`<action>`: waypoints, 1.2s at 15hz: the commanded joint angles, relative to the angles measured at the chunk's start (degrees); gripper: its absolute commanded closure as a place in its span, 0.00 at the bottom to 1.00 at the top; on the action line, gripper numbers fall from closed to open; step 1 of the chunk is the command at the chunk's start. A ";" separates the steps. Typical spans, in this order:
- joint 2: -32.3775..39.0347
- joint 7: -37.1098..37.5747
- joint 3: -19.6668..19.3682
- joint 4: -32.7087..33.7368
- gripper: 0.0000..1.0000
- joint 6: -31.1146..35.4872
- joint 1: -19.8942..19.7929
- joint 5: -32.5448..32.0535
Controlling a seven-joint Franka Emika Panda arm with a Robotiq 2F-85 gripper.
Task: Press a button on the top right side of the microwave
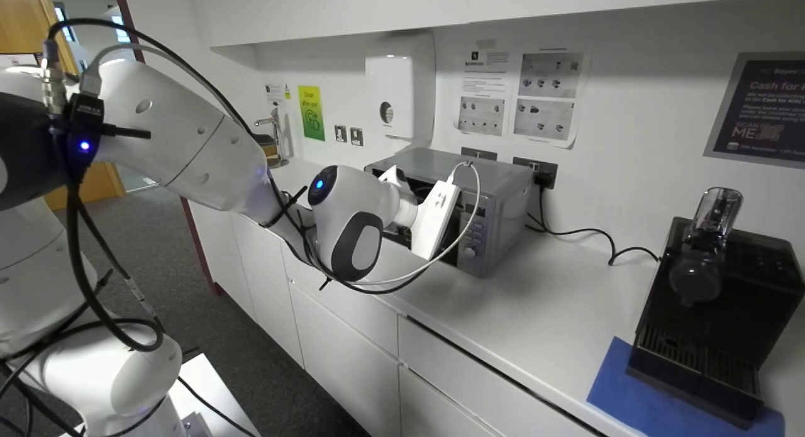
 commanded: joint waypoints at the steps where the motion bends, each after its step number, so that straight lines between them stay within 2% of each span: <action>1: -0.33 0.34 -0.09 0.04 0.00 -0.41 0.29 -0.01; 13: 0.07 0.33 -0.10 -0.21 0.00 -0.43 0.25 -0.01; 18: -2.77 -4.92 -4.96 -1.01 0.00 -0.44 3.25 -10.42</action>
